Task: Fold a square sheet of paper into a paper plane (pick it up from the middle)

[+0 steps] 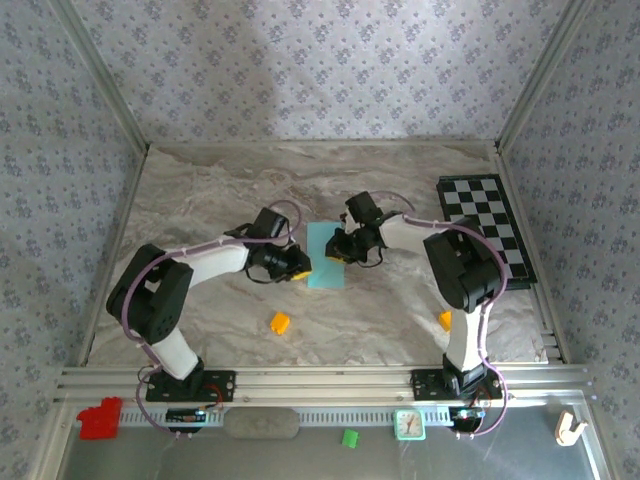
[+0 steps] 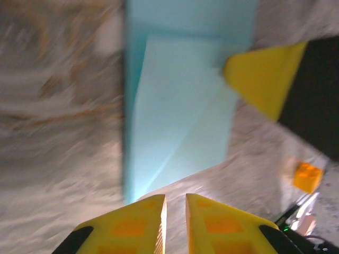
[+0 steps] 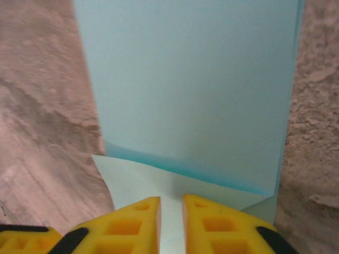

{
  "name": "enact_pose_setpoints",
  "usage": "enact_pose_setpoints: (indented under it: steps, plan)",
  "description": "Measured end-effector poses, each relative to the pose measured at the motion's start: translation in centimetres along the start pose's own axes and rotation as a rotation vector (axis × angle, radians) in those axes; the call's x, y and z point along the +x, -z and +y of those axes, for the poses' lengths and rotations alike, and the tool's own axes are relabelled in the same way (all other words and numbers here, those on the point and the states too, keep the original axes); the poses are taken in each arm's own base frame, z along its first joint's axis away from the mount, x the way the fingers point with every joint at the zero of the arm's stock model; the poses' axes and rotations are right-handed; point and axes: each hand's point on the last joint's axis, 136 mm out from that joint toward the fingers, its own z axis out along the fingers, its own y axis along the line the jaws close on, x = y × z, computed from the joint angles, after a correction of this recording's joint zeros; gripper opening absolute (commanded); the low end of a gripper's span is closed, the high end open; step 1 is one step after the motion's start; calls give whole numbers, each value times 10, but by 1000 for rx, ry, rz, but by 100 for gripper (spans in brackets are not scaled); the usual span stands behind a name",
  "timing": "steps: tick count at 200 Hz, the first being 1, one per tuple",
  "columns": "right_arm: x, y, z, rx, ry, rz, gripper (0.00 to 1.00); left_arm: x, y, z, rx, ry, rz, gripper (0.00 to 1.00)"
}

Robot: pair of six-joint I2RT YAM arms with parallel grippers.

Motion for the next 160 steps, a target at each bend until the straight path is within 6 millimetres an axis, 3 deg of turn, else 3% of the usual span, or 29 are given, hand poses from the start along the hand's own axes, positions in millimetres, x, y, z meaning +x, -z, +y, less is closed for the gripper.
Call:
enact_pose_setpoints:
  steps: [28,53,99,160]
  plan:
    - [-13,35,27,-59,13,-97,34,-18,2,-25,54,-21,-49,18]
    - [-15,52,31,-78,-13,-155,40,-29,-10,-23,36,-6,-63,15]
    - [0,39,2,-27,-123,-129,43,-38,-28,-1,-42,43,-83,12]
    - [5,22,-3,-23,-188,-107,44,-45,-28,11,-89,46,-133,15]
